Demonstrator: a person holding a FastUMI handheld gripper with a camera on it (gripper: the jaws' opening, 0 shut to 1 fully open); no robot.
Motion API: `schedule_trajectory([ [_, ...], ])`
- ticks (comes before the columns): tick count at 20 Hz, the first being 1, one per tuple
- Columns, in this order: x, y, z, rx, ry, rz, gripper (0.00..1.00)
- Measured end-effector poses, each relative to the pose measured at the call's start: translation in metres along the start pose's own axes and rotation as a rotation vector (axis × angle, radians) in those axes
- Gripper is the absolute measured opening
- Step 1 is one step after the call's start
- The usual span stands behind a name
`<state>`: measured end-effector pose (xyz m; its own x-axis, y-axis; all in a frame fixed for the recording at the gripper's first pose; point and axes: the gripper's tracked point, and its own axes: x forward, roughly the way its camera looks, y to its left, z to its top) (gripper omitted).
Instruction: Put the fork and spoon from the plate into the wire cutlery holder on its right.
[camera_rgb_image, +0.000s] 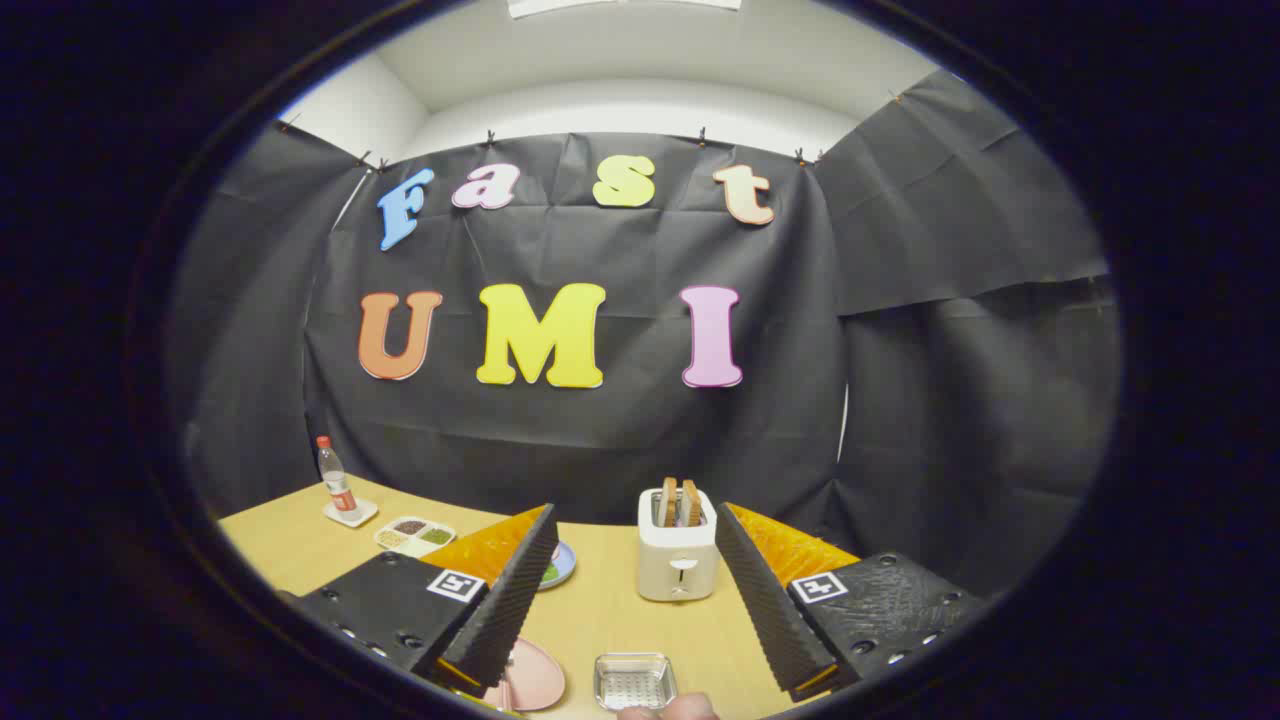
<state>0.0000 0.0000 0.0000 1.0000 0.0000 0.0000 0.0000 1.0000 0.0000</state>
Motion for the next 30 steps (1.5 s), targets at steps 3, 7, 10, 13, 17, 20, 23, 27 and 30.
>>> schedule_trajectory([
  [3, 0.004, 0.007, -0.001, 0.005, -0.002, -0.008, 0.95],
  [7, 0.002, 0.015, -0.001, 0.002, 0.012, -0.013, 0.95],
  [10, -0.003, 0.019, -0.004, -0.031, 0.027, -0.013, 0.95],
  [13, -0.006, 0.024, -0.008, -0.055, 0.052, -0.002, 0.95],
  [17, -0.015, 0.052, -0.033, -0.071, 0.136, 0.070, 0.95],
  [20, -0.026, 0.082, -0.064, -0.079, 0.219, 0.156, 0.95],
  [23, -0.032, 0.104, -0.113, -0.099, 0.331, 0.207, 0.95],
  [27, -0.050, 0.134, -0.184, -0.144, 0.520, 0.310, 0.95],
  [30, -0.051, 0.130, -0.221, -0.181, 0.607, 0.285, 0.96],
])
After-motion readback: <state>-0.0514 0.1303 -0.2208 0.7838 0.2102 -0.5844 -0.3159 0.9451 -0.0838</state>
